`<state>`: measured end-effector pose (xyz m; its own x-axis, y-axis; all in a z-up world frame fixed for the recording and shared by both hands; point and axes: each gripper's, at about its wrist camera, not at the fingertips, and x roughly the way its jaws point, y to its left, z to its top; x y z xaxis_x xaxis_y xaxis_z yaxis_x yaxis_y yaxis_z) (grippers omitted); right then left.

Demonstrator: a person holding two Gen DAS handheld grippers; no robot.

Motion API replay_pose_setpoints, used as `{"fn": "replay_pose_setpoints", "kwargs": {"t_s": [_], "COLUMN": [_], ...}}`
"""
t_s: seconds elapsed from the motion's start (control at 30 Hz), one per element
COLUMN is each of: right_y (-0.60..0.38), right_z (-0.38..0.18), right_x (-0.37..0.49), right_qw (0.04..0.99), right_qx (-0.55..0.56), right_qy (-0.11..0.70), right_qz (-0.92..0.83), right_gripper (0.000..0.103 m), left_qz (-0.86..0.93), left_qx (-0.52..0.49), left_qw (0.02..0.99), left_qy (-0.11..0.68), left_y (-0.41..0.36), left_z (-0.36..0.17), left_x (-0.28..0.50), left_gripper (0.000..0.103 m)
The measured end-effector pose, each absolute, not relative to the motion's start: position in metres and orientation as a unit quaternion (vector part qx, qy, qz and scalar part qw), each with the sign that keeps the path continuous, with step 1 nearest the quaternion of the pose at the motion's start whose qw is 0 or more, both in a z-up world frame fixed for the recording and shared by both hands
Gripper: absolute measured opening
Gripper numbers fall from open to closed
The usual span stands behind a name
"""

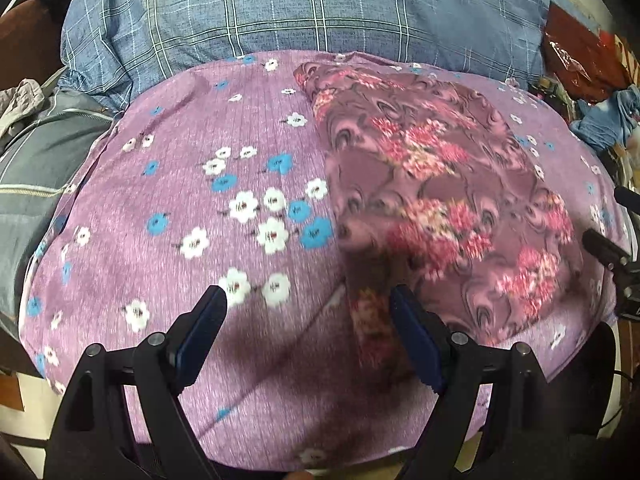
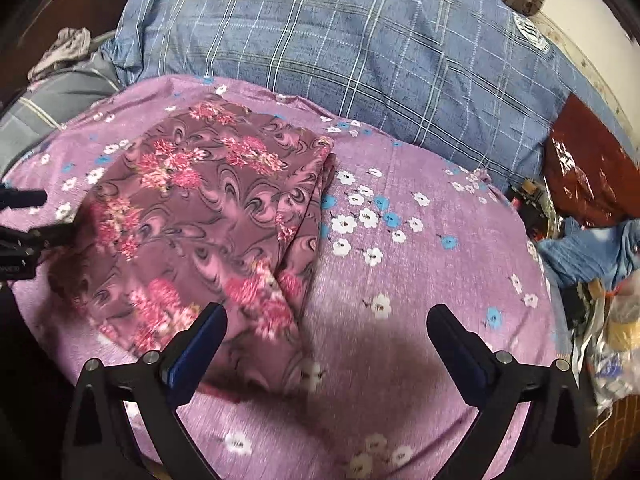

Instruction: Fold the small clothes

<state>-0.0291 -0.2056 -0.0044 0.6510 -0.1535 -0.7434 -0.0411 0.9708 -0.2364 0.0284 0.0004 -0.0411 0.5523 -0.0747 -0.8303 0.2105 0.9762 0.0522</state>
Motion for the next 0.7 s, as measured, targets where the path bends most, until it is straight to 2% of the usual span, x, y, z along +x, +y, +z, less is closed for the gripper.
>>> {"fn": "replay_pose_setpoints", "kwargs": {"t_s": [0.37,0.7], "right_y": [-0.224,-0.246], "right_z": [0.001,-0.003], "right_x": [-0.054,-0.061], "right_qw": [0.911,0.909], "right_qx": [-0.082,-0.041], "right_qy": [0.4,0.409], "right_qz": [-0.052,-0.066], "right_gripper": [0.102,0.102], "left_qz": [-0.09,-0.131], "left_qx": [0.06,0.089], "left_qw": [0.885,0.883], "left_qy": [0.453,0.441], "left_y": [-0.004,-0.035], "left_z": [-0.025,-0.022], "left_x": [0.003,-0.011], "left_gripper": [0.084,0.084]}}
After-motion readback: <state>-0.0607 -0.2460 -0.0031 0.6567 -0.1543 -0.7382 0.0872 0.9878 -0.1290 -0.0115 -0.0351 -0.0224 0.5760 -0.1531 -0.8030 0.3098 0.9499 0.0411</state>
